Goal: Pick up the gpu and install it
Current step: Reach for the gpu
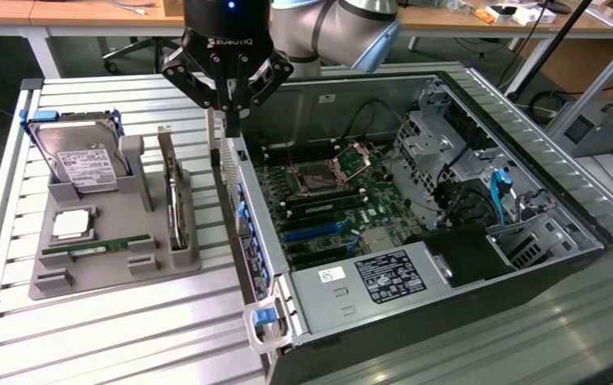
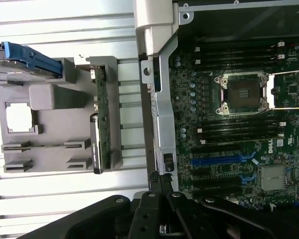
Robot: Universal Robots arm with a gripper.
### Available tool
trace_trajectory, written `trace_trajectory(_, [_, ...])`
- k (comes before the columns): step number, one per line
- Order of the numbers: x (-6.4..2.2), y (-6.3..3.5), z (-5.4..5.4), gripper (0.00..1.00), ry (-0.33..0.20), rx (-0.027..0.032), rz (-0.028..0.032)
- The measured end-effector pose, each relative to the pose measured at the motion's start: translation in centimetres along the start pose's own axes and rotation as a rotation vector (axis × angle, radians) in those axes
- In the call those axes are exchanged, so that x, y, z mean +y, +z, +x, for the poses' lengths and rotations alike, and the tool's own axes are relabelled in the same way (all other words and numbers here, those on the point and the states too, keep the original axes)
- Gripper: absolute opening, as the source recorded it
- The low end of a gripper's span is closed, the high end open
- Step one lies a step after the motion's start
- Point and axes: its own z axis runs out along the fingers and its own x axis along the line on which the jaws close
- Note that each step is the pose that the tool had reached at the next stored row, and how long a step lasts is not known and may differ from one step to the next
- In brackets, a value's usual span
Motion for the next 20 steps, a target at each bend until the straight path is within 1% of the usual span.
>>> trace_trajectory(20, [-0.06, -0.02, 0.80, 0.11, 0.000, 0.0000, 0.0003])
